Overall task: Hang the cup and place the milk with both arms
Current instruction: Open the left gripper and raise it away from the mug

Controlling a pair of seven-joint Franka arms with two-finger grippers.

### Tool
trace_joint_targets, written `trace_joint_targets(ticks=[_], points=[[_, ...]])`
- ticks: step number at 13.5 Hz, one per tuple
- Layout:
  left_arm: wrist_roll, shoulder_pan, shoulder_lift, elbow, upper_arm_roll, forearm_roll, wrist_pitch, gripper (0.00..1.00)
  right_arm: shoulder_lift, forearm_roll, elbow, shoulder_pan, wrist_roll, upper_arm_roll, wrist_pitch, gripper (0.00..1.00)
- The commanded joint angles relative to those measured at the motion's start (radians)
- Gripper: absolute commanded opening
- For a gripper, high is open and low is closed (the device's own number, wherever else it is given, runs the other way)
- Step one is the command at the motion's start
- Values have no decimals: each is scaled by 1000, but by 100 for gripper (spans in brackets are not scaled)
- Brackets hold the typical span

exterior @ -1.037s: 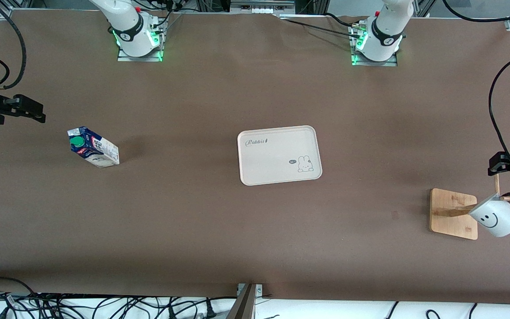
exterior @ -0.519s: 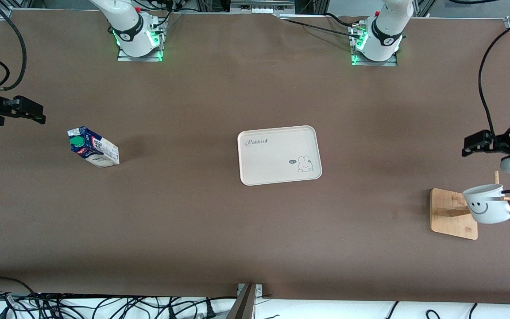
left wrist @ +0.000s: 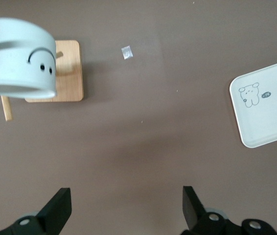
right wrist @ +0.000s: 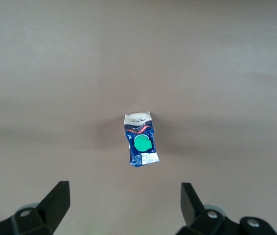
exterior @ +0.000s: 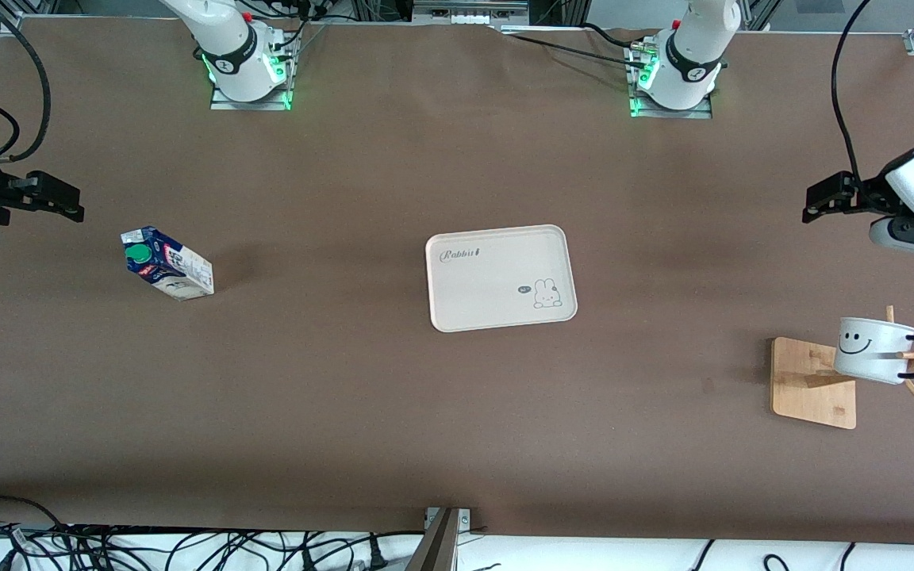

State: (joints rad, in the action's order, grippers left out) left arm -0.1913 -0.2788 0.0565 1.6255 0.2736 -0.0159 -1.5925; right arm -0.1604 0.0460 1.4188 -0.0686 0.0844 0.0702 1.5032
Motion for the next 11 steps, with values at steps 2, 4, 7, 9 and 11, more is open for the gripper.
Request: trace_joint_targets(ticks=[2, 4, 7, 9, 11], points=[[42, 108, -104, 143, -120, 24, -29, 100, -8, 6, -27, -2, 6, -7, -20, 100], [47, 182, -144, 213, -200, 22, -87, 100, -8, 3, -27, -2, 2, -9, -20, 100], [101, 228, -156, 229, -240, 17, -96, 100, -8, 3, -27, -5, 3, -12, -18, 100], [108, 228, -152, 224, -241, 13, -96, 100, -8, 3, -27, -3, 3, -12, -14, 100], [147, 227, -146, 209, -238, 11, -89, 100, -8, 3, -27, -5, 5, -12, -14, 100]])
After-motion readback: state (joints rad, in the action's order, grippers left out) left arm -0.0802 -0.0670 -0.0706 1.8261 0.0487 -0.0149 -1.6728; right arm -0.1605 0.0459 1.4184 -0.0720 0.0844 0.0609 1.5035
